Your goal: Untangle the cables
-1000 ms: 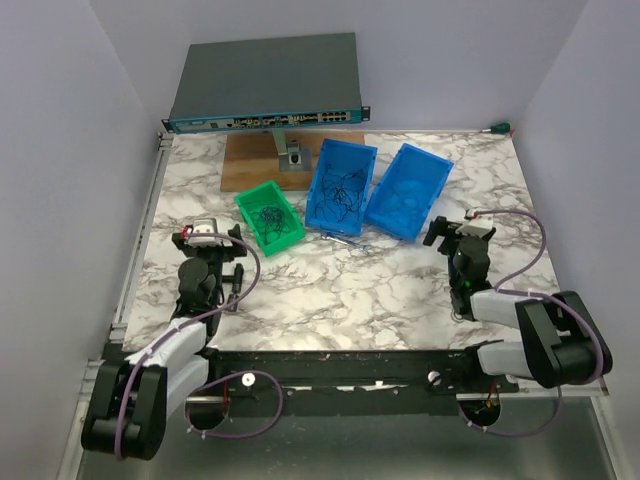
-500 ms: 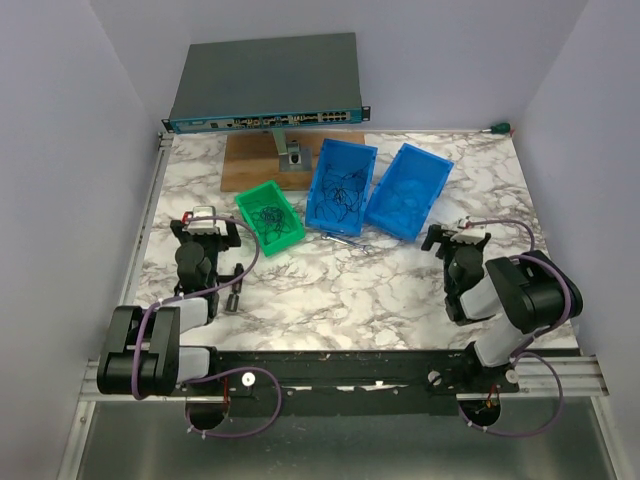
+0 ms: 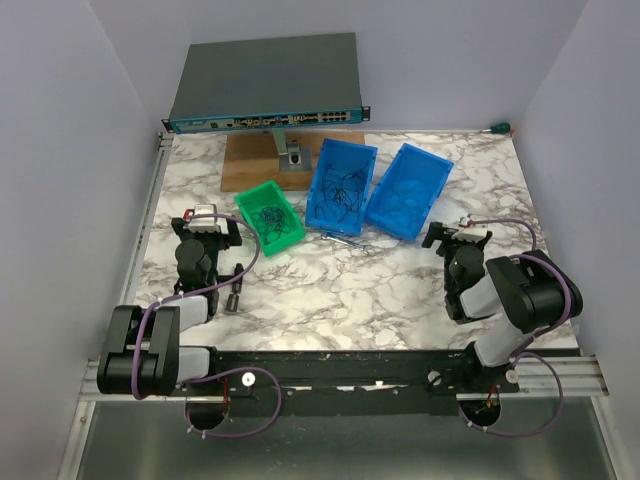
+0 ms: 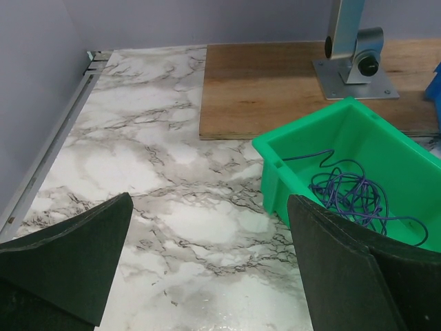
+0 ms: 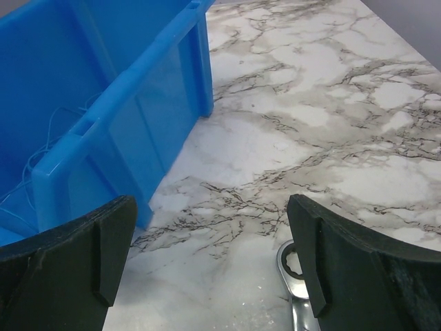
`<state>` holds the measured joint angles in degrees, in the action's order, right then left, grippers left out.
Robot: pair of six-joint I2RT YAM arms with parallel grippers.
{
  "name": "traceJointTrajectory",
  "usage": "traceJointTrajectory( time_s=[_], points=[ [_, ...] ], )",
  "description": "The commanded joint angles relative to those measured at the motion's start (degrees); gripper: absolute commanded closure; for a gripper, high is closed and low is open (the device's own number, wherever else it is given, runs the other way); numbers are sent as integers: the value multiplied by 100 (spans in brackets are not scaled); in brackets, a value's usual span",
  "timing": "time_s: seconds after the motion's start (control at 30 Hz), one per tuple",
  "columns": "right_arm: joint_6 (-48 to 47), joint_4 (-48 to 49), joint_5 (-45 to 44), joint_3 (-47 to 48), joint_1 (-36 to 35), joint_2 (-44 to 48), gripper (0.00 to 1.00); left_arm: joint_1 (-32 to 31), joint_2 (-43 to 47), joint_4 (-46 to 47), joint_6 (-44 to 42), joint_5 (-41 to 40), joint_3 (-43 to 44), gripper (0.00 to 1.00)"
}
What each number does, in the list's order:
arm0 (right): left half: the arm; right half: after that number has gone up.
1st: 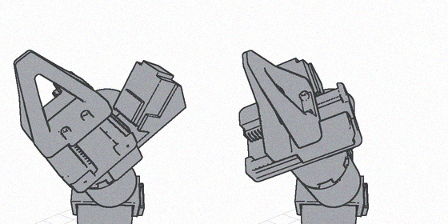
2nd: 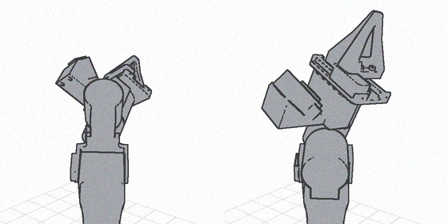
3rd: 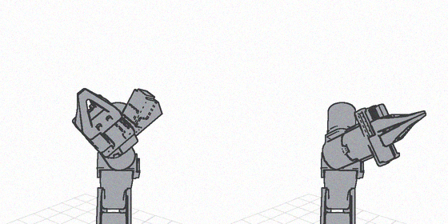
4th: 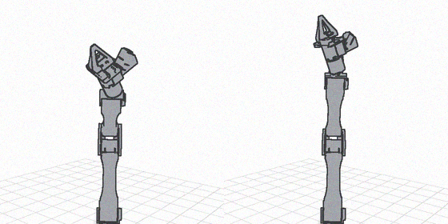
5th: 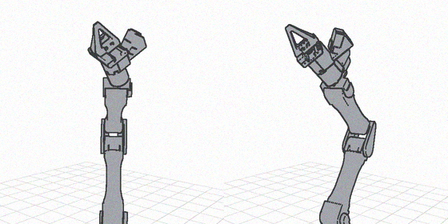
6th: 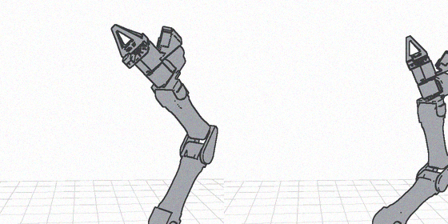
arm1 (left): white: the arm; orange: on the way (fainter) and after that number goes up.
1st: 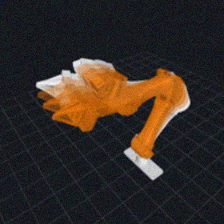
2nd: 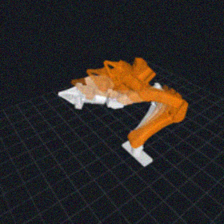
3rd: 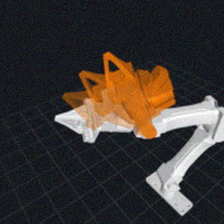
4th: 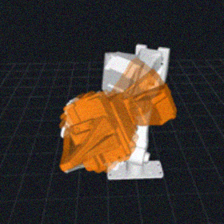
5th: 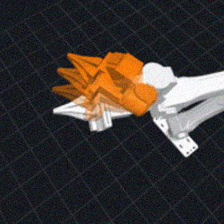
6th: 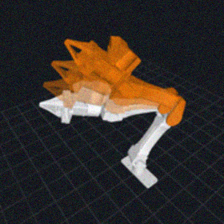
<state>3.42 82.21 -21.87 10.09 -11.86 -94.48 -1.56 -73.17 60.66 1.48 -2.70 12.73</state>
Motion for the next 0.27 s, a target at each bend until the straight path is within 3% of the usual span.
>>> traceJointTrajectory(
  time_s=[0.0,0.23],
  points=[
    [18,310,-167,28,56,-28,0,24,4,54,2,166,111,1],
    [25,314,-169,28,52,-34,0,24,3,45,2,169,116,1]
  ],
)
